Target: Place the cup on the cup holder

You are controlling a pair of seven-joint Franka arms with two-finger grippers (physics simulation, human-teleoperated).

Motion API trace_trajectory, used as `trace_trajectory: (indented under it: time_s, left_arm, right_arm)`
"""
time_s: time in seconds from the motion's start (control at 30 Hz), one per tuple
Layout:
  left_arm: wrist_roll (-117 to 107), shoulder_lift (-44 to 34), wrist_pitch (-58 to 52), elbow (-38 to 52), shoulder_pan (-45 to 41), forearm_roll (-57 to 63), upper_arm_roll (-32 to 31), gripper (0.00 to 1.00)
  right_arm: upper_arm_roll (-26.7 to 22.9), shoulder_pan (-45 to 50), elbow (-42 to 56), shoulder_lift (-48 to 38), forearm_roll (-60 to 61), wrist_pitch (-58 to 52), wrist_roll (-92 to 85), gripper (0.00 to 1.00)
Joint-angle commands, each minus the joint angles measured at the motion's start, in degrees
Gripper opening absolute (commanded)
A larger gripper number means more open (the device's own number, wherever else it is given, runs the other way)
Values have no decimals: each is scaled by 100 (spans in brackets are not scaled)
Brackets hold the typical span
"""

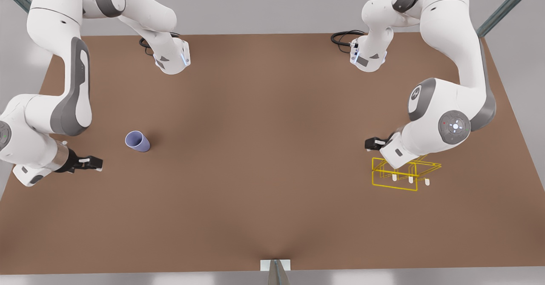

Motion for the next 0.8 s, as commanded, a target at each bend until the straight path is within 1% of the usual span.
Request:
trace_trajectory:
  time_s: [0.0, 0.1, 0.13, 0.17, 0.2, 0.23, 0.27, 0.3, 0.37, 0.43, 0.57, 0.63, 0.67, 0.7, 0.73, 0.77]
  left_arm:
    - [-151, 13, 325, 17, -23, 66, -4, 100]
    - [-362, -74, 299, -35, -102, 127, -38, 100]
    - [-388, -92, 263, -35, -128, 118, -249, 100]
    - [-423, -92, -351, -9, -137, 66, -285, 100]
    - [-634, -84, -493, 0, -76, 109, -259, 100]
    - [-722, -31, -457, 8, -110, 118, -241, 100]
    - [-731, -22, -457, -9, -75, 118, -232, 100]
    - [-731, 13, -457, -35, -67, 109, -215, 100]
    - [-757, 13, -457, -53, -102, 83, -215, 100]
    - [-757, 22, -466, -53, -119, 109, -206, 100]
    - [-722, 22, -528, -79, -84, 109, -215, 100]
    - [-704, 13, -519, -79, -49, 118, -215, 100]
    - [-731, 22, -528, -79, -93, 118, -206, 100]
    - [-731, 22, -528, -88, -84, 127, -206, 100]
    - [-713, 22, -528, -88, -58, 118, -215, 100]
    - [-731, 22, -528, -88, -93, 118, -206, 100]
  right_arm:
    - [5, 10, 3, -9, -10, 241, -465, 100]
    - [22, 27, 12, -9, -89, 224, -465, 100]
    - [22, 141, 3, 0, -107, 233, -457, 100]
    - [22, 194, -15, 18, -98, 241, -439, 100]
    - [22, 378, -6, 27, -98, 259, -413, 100]
    - [22, 432, -15, -17, -63, 206, -413, 100]
    - [22, 432, -15, -26, -37, -145, -474, 100]
    - [57, 432, -50, 62, 42, -119, -395, 100]
    - [57, 370, -155, 141, 306, 180, -377, 100]
    - [66, 440, -902, 97, 535, 865, -79, 100]
    - [128, 441, -1087, 457, 508, 927, -70, 100]
    - [145, 581, -1087, 352, 447, 909, -79, 100]
    - [128, 564, -947, 352, 184, 839, -79, 100]
    - [40, 607, -903, 361, 139, 865, -35, 100]
    - [31, 529, -973, 299, -28, 831, -8, 100]
    - [40, 458, -1175, 36, -19, 716, -8, 100]
